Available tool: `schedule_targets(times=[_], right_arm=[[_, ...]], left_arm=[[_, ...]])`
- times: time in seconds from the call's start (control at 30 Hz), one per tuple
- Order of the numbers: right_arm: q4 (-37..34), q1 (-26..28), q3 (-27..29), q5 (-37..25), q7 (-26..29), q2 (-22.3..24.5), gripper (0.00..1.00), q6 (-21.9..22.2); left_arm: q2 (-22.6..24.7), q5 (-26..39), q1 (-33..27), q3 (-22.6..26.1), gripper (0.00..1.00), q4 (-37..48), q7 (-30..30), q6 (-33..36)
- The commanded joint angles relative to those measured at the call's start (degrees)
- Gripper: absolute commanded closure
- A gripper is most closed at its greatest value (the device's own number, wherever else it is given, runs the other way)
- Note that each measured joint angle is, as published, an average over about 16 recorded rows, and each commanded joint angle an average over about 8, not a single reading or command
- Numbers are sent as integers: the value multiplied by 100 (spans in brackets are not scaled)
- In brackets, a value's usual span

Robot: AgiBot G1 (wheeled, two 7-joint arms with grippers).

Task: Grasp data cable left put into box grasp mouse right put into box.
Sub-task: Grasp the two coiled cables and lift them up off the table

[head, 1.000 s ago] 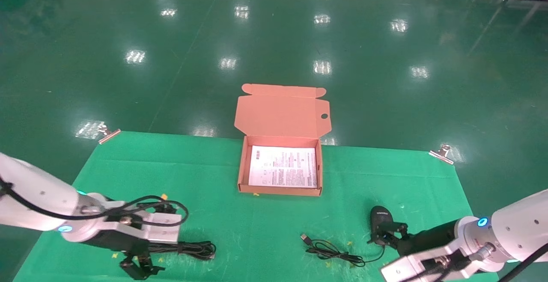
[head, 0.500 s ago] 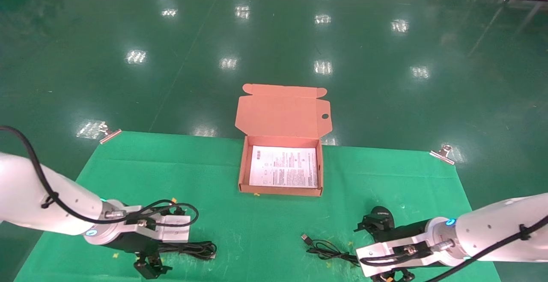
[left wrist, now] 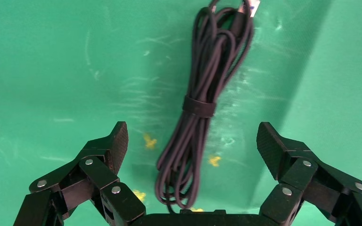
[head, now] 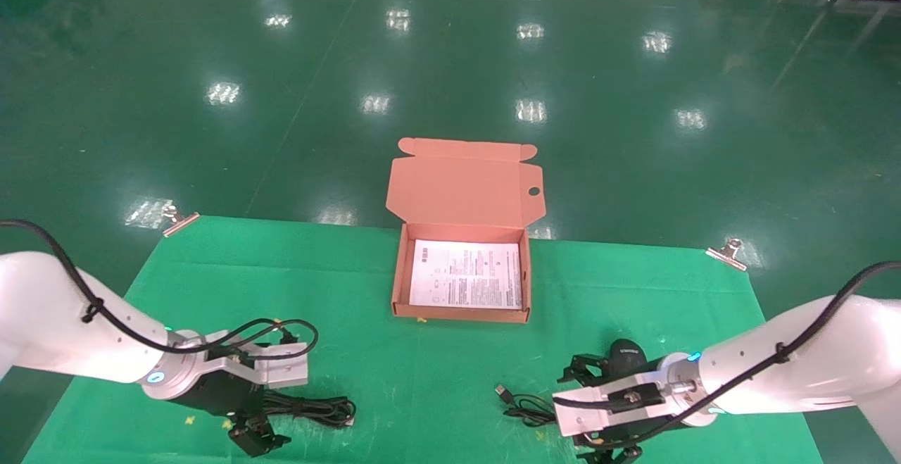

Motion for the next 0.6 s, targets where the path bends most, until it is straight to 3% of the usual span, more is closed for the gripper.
schedule_targets(times=[0.03, 0.27, 0.3, 0.37, 0.53, 0.57, 0.6], right_arm=[[-131, 8, -18, -30, -77, -89, 0, 79], [-363, -44, -71, -156, -233, -213, 0, 310], [-396, -50, -78, -173, -251, -225, 0, 338], [-462, -61, -90, -204, -284, -248, 4, 391], [-582, -72, -107, -248, -327, -285, 66, 477], [-597, -72, -108, -249, -330, -289, 79, 488], [-609, -72, -107, -248, -331, -291, 91, 494]], left_arm=[[82, -1, -43, 1, 0, 238, 133, -71], [299, 26, -171, 25, 0, 874, 491, -221], [319, 23, -180, 26, 6, 946, 535, -235], [352, 16, -194, 26, 31, 1082, 614, -257], [405, 5, -219, 23, 94, 1325, 729, -292], [413, 4, -224, 22, 100, 1360, 740, -296], [420, 2, -229, 21, 100, 1387, 748, -300]])
